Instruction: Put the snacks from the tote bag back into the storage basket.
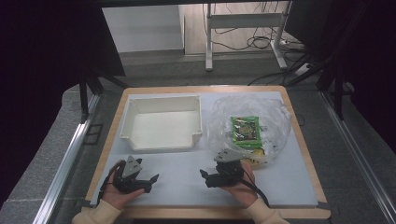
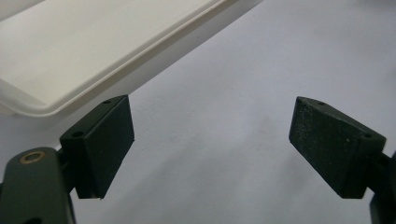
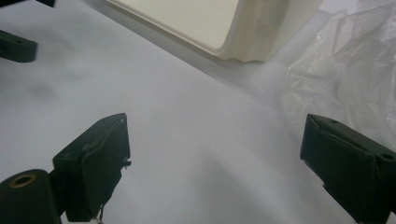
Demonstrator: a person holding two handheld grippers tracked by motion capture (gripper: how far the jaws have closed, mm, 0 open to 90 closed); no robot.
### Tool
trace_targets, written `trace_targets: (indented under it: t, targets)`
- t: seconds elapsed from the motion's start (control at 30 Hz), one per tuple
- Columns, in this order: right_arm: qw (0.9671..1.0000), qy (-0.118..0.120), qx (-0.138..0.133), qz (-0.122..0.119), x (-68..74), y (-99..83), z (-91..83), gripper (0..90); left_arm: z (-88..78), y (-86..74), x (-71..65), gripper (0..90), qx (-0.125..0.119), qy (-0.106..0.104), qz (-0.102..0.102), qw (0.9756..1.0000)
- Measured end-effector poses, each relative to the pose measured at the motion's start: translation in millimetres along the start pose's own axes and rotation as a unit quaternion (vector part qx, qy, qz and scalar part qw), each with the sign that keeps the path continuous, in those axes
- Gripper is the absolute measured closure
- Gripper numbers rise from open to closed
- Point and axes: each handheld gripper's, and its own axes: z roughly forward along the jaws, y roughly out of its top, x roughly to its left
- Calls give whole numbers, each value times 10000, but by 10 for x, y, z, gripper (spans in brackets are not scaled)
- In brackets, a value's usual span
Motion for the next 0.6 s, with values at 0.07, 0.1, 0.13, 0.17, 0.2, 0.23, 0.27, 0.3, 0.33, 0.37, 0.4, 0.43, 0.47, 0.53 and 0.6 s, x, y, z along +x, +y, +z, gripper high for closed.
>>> trace_targets:
  t: [0.07,0.1,0.13,0.17,0.2,0.23,0.27,0.3,0.33,0.37,0.4,0.43,0.47,0.53,0.6]
  targets:
    - [9999,68,-82,68,-31,0,-14,93,7,1,3,139,-4,-11,-4,10000]
    - [9999,82,-65,104,-49,5,-17,93,8,0,4,139,3,-14,4,10000]
    - [9999,75,-57,116,-64,6,-21,93,12,-1,2,139,-4,-19,-2,10000]
    - [9998,45,-75,174,-86,6,-27,92,12,-2,2,138,-11,-37,-13,10000]
    - [9998,-1,-97,201,-100,4,-32,92,14,-4,3,134,-36,-73,-46,10000]
    - [9995,-92,-132,255,-120,3,-46,92,13,-5,3,131,-51,-78,-57,9999]
    - [9994,-116,-143,280,-129,5,-52,93,9,-5,4,130,-69,-90,-63,9999]
    - [9994,-110,-143,303,-141,10,-63,94,2,-4,4,130,-79,-96,-70,9999]
    - [9993,-109,-155,319,-143,15,-71,96,-3,-5,4,130,-92,-99,-73,9999]
    - [9993,-123,-165,315,-142,18,-75,99,-9,-6,2,130,-118,-105,-87,9998]
    - [9993,-114,-172,305,-138,22,-74,105,-18,-7,3,130,-122,-113,-82,9998]
    - [9995,-86,-147,277,-134,28,-75,110,-25,-7,0,130,-136,-121,-85,9998]
    - [9996,-64,-142,252,-122,32,-72,112,-28,-6,-2,131,-141,-120,-73,9998]
    - [9996,-107,-189,206,-101,39,-81,112,-28,0,-10,130,-148,-122,-44,9998]
    - [9995,-110,-256,180,-80,47,-101,122,-26,9,-23,127,-178,-110,-20,9998]
